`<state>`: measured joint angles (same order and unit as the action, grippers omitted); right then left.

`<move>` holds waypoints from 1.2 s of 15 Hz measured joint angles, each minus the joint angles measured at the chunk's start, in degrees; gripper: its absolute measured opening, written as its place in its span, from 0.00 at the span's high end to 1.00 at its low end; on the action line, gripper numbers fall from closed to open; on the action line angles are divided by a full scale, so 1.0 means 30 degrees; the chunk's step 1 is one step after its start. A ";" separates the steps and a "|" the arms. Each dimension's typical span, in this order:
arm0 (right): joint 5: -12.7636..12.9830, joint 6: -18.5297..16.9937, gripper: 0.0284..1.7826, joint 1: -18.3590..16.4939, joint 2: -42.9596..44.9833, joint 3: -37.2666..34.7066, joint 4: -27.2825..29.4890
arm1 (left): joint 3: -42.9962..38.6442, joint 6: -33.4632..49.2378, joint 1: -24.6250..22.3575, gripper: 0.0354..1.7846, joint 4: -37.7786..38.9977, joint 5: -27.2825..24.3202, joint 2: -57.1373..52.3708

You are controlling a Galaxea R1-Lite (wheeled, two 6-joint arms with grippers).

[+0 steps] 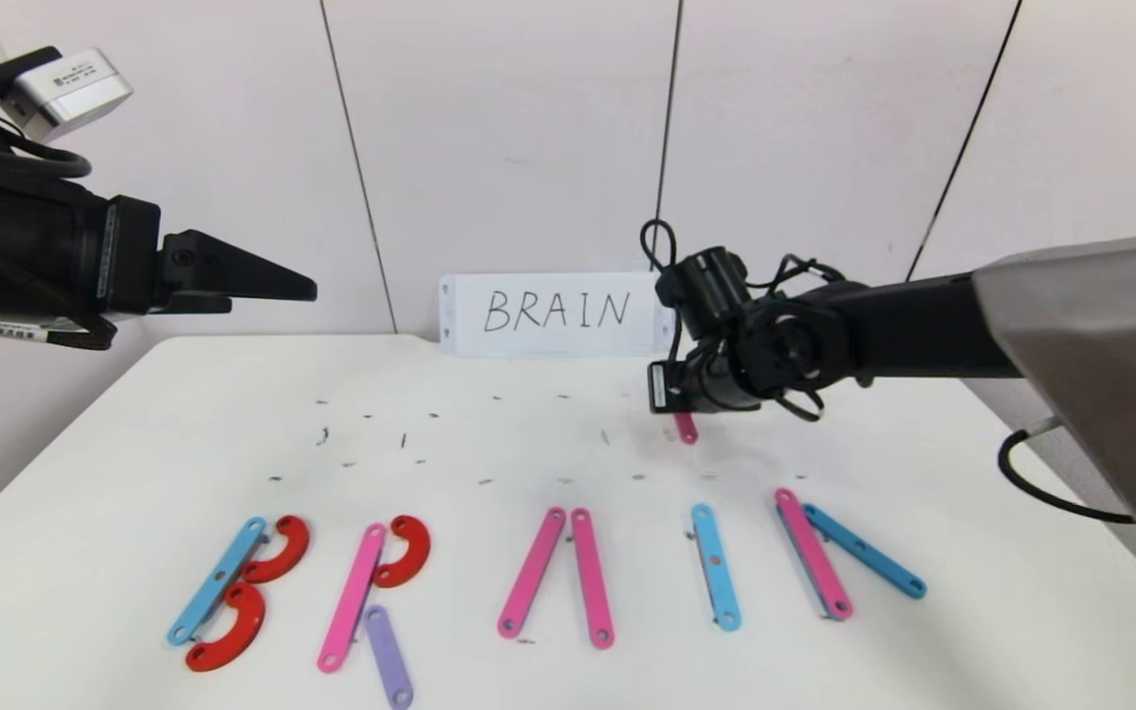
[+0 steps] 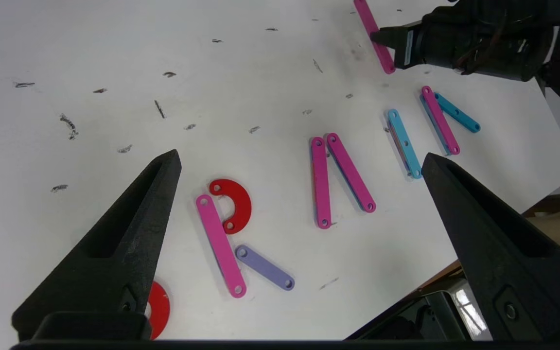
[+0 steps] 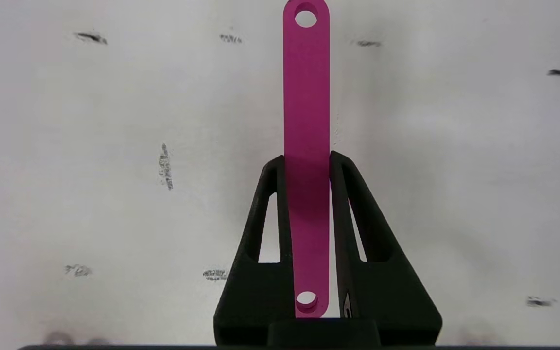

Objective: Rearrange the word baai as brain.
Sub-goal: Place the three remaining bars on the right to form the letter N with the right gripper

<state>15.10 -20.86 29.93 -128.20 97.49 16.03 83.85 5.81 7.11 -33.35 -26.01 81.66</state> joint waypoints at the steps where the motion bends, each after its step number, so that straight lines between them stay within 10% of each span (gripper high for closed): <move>1: 0.0008 0.0102 0.87 -0.0110 0.0723 -0.0154 0.0020 | 0.0000 0.0008 0.0000 0.03 0.0000 0.0008 -0.0008; 12: -0.0459 0.3226 0.87 -0.2820 0.8241 -0.5283 0.0049 | -0.0020 -0.0020 0.0102 0.03 -0.0016 0.0020 -0.0045; 18: -0.3458 0.5063 0.87 -0.5311 1.0228 -0.9639 -0.0073 | -0.0073 -0.0020 0.0240 0.03 -0.0008 0.0081 -0.0008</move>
<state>4.73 -5.67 13.99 -97.51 68.57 15.81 83.63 5.75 7.83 -33.38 -25.77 81.64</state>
